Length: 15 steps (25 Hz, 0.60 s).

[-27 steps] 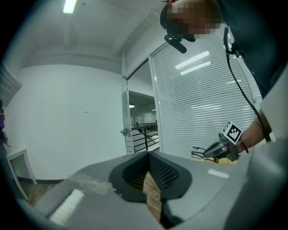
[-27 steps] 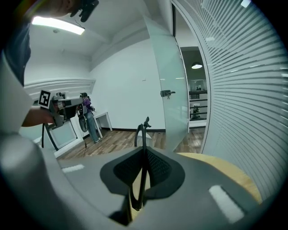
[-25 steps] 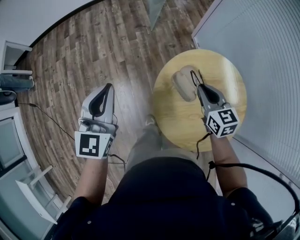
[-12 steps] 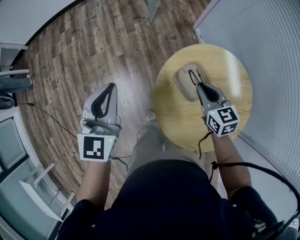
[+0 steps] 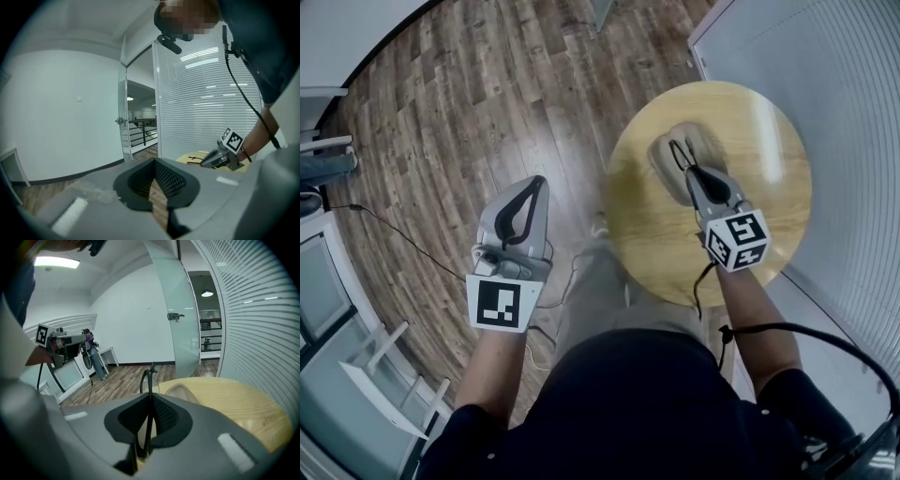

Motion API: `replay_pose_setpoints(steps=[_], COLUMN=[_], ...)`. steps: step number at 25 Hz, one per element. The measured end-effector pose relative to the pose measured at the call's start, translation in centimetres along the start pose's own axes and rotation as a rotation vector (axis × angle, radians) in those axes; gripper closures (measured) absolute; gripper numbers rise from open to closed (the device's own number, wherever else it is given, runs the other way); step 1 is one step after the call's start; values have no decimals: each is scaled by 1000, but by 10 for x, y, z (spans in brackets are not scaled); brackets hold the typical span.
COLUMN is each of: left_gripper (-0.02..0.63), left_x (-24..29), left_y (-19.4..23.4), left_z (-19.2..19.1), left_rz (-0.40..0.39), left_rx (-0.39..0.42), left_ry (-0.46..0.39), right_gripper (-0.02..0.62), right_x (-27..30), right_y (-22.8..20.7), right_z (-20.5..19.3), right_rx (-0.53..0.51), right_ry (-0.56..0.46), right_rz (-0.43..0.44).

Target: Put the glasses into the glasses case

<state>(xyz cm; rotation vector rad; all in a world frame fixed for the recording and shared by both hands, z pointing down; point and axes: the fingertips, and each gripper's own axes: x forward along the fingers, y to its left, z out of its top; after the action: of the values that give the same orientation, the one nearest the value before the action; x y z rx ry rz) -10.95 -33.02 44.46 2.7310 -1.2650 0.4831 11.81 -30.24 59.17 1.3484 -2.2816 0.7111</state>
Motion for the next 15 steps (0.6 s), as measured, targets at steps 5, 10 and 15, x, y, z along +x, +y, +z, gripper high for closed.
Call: replay_pose_setpoints(steps=[5,10,15], left_gripper=[606,606,606], left_x=[1,5,7], left_y=[5,9,13], left_z=[-20,-26,-23], left_rz=[12,10,4], left_rx=[-13,-25,-33], left_ry=[39,41,43], right_gripper=[571,572,571], right_x=[9,16,24], right_y=[-1,-4,-5], right_z=[-16,-21,-29], right_rx=[7,12,26], right_ry=[26,34,71], right_rz=[2,-14,-23])
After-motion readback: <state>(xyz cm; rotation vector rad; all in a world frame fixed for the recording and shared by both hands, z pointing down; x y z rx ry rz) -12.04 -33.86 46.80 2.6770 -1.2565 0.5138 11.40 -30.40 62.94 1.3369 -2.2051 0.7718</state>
